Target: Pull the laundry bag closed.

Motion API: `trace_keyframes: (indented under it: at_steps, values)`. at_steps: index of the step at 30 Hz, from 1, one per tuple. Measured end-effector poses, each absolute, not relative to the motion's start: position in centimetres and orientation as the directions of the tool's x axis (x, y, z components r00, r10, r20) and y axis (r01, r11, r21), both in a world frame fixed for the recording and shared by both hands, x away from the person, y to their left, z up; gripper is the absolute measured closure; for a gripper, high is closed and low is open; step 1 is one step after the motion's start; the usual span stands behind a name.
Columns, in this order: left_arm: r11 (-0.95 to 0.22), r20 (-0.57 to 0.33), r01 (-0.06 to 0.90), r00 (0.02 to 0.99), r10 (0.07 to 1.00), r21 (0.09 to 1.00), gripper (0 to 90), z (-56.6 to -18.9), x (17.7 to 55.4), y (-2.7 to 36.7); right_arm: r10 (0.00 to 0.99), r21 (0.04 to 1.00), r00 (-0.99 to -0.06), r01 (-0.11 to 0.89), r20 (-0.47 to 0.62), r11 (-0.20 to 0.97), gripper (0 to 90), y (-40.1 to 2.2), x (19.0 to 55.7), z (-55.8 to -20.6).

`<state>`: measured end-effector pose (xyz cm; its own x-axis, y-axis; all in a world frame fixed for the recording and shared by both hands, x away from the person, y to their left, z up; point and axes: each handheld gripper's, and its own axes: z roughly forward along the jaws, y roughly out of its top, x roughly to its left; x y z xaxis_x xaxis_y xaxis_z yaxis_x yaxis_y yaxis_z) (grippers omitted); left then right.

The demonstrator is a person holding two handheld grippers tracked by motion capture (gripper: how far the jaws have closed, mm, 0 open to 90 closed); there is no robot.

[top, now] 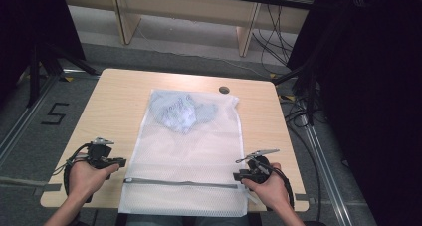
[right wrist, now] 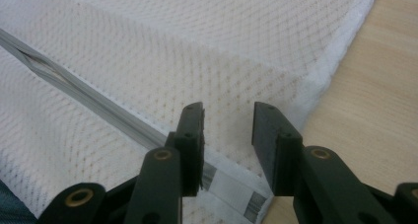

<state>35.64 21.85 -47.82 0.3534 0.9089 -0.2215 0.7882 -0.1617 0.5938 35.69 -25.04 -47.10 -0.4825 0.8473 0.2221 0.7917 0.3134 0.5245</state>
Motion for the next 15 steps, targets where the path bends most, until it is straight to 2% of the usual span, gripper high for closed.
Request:
trace_keyframes:
  at_steps: [1,6,8,15]
  values:
    - [-0.162,-0.222,0.788,0.353,0.909,0.594,83.5,-47.8,35.6,21.9,0.838,0.523,-0.506,0.780,0.205,0.343,67.7,-25.1,35.8,-46.8]
    - [-0.156,-0.218,0.796,0.340,0.915,0.585,87.2,-48.1,35.7,21.7,0.824,0.573,-0.518,0.757,0.231,0.315,71.4,-23.8,35.6,-46.5]
    - [-0.159,-0.229,0.813,0.337,0.913,0.561,87.4,-48.0,35.7,21.8,0.815,0.550,-0.529,0.764,0.234,0.338,72.4,-23.6,35.4,-46.1]
    - [-0.202,-0.229,0.844,0.352,0.908,0.497,89.6,-48.1,35.6,21.5,0.774,0.566,-0.575,0.743,0.266,0.358,76.6,-21.1,35.4,-45.6]
